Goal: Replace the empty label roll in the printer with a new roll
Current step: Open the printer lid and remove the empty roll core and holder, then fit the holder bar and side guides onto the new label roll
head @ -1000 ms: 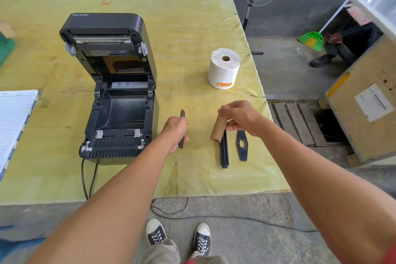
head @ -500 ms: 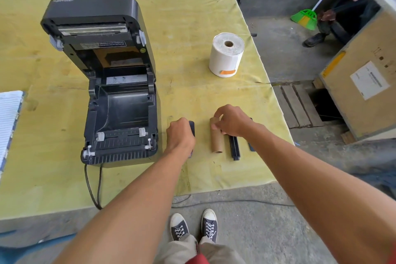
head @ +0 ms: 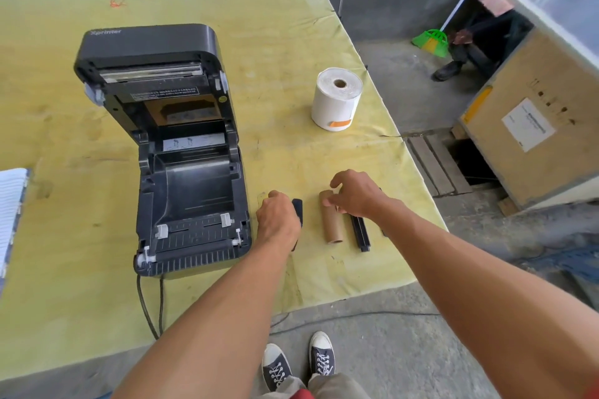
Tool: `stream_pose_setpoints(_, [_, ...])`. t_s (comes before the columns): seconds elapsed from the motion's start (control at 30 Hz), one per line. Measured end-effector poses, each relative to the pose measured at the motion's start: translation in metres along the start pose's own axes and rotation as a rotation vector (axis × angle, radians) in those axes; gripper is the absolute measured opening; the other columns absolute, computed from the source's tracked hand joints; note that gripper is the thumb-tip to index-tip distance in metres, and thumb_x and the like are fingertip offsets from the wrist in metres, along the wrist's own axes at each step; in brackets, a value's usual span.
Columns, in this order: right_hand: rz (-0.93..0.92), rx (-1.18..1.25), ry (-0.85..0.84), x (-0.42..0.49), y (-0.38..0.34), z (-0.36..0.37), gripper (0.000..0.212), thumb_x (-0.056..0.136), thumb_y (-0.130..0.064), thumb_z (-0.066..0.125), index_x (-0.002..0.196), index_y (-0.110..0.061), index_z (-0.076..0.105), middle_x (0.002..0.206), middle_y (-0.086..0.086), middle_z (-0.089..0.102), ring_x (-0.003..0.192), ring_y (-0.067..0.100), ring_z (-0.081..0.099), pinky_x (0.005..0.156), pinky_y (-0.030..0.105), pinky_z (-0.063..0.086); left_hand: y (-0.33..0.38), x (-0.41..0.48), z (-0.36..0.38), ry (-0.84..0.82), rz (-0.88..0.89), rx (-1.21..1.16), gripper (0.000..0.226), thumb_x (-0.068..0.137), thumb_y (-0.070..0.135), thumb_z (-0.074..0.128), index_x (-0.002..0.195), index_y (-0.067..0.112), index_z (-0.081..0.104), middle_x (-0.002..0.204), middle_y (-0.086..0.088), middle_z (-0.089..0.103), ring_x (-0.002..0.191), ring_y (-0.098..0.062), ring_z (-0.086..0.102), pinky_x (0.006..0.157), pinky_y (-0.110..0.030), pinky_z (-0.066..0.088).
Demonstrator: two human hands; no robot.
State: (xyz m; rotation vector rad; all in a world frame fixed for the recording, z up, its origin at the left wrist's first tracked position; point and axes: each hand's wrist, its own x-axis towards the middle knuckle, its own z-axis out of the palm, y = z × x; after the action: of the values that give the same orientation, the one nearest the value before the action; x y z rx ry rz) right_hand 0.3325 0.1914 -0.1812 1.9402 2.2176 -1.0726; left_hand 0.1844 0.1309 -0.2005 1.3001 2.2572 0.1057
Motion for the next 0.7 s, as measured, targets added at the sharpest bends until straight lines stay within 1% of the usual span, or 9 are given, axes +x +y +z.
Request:
stream_pose_setpoints(0.07, [0.018, 0.014, 0.029, -0.002, -0.002, -0.007, 0.045, 0.090, -0.029, 0.072, 0.124, -0.003, 0.057, 0.098, 0.017, 0.070, 0.081, 0.030, 0.071, 0.079, 0.038, 0.057, 0.003, 0.004, -0.008, 0.010, 0.048, 0.011, 0.038, 0.091, -0.001, 0.061, 0.126, -0.005, 0.047, 0.112, -0.019, 0.062, 0.090, -0.030, 0.059, 0.067, -0.035, 0.049])
stream_pose_setpoints(0.13, [0.026, 0.026, 0.069, -0.002, -0.005, -0.019, 0.044, 0.090, -0.028, 0.072, 0.124, -0.005, 0.058, 0.103, 0.018, 0.068, 0.079, 0.030, 0.072, 0.077, 0.039, 0.058, 0.007, 0.010, -0.021, 0.035, 0.120, 0.016, 0.036, 0.091, -0.004, 0.056, 0.126, -0.005, 0.047, 0.111, -0.020, 0.061, 0.089, -0.031, 0.057, 0.069, -0.037, 0.049])
stream_pose_setpoints(0.23, [0.038, 0.047, 0.122, -0.001, -0.007, -0.040, 0.041, 0.089, -0.026, 0.073, 0.122, -0.007, 0.058, 0.095, 0.014, 0.067, 0.070, 0.024, 0.072, 0.063, 0.030, 0.054, 0.017, 0.019, -0.042, 0.086, 0.185, 0.031, 0.035, 0.087, -0.013, 0.046, 0.121, -0.003, 0.050, 0.099, -0.014, 0.059, 0.076, -0.024, 0.053, 0.060, -0.032, 0.043])
stream_pose_setpoints(0.27, [0.044, 0.052, 0.149, 0.001, -0.007, -0.048, 0.039, 0.089, -0.025, 0.072, 0.122, -0.007, 0.059, 0.094, 0.013, 0.067, 0.068, 0.022, 0.072, 0.061, 0.029, 0.053, 0.022, 0.021, -0.050, 0.106, 0.211, 0.033, 0.033, 0.087, -0.013, 0.045, 0.117, -0.001, 0.052, 0.094, -0.011, 0.057, 0.072, -0.022, 0.052, 0.058, -0.031, 0.042])
stream_pose_setpoints(0.33, [0.050, 0.060, 0.198, 0.005, -0.006, -0.065, 0.037, 0.090, -0.022, 0.071, 0.121, -0.006, 0.058, 0.094, 0.014, 0.069, 0.070, 0.024, 0.073, 0.064, 0.031, 0.055, 0.033, 0.028, -0.068, 0.132, 0.259, 0.033, 0.024, 0.090, -0.007, 0.049, 0.112, 0.002, 0.055, 0.089, -0.008, 0.057, 0.067, -0.018, 0.050, 0.054, -0.031, 0.041])
stream_pose_setpoints(0.37, [0.051, 0.061, 0.217, 0.007, -0.005, -0.073, 0.035, 0.091, -0.020, 0.070, 0.121, -0.006, 0.058, 0.093, 0.015, 0.071, 0.072, 0.025, 0.073, 0.066, 0.032, 0.056, 0.040, 0.032, -0.076, 0.141, 0.282, 0.027, 0.024, 0.091, -0.003, 0.051, 0.113, 0.002, 0.057, 0.093, -0.008, 0.060, 0.068, -0.019, 0.052, 0.055, -0.032, 0.042])
stream_pose_setpoints(0.47, [0.048, 0.060, 0.263, 0.018, 0.000, -0.094, 0.030, 0.093, -0.013, 0.065, 0.121, -0.006, 0.059, 0.089, 0.016, 0.072, 0.072, 0.028, 0.073, 0.067, 0.033, 0.057, 0.061, 0.042, -0.100, 0.160, 0.341, 0.006, 0.031, 0.092, 0.002, 0.053, 0.122, 0.009, 0.055, 0.115, -0.013, 0.061, 0.090, -0.030, 0.058, 0.071, -0.038, 0.050])
stream_pose_setpoints(0.57, [0.050, 0.060, 0.289, 0.038, 0.008, -0.109, 0.028, 0.092, -0.009, 0.062, 0.121, -0.007, 0.061, 0.097, 0.017, 0.070, 0.071, 0.029, 0.072, 0.066, 0.034, 0.059, 0.083, 0.057, -0.113, 0.180, 0.408, -0.024, 0.029, 0.093, 0.008, 0.053, 0.122, 0.011, 0.055, 0.119, -0.013, 0.058, 0.099, -0.034, 0.059, 0.080, -0.042, 0.053])
stream_pose_setpoints(0.7, [0.057, 0.062, 0.286, 0.068, 0.023, -0.125, 0.031, 0.089, -0.014, 0.064, 0.120, -0.012, 0.062, 0.110, 0.019, 0.066, 0.088, 0.035, 0.069, 0.081, 0.044, 0.059, 0.116, 0.080, -0.115, 0.179, 0.511, -0.015, 0.032, 0.093, 0.010, 0.055, 0.125, 0.015, 0.052, 0.123, -0.013, 0.048, 0.109, -0.034, 0.053, 0.082, -0.042, 0.049])
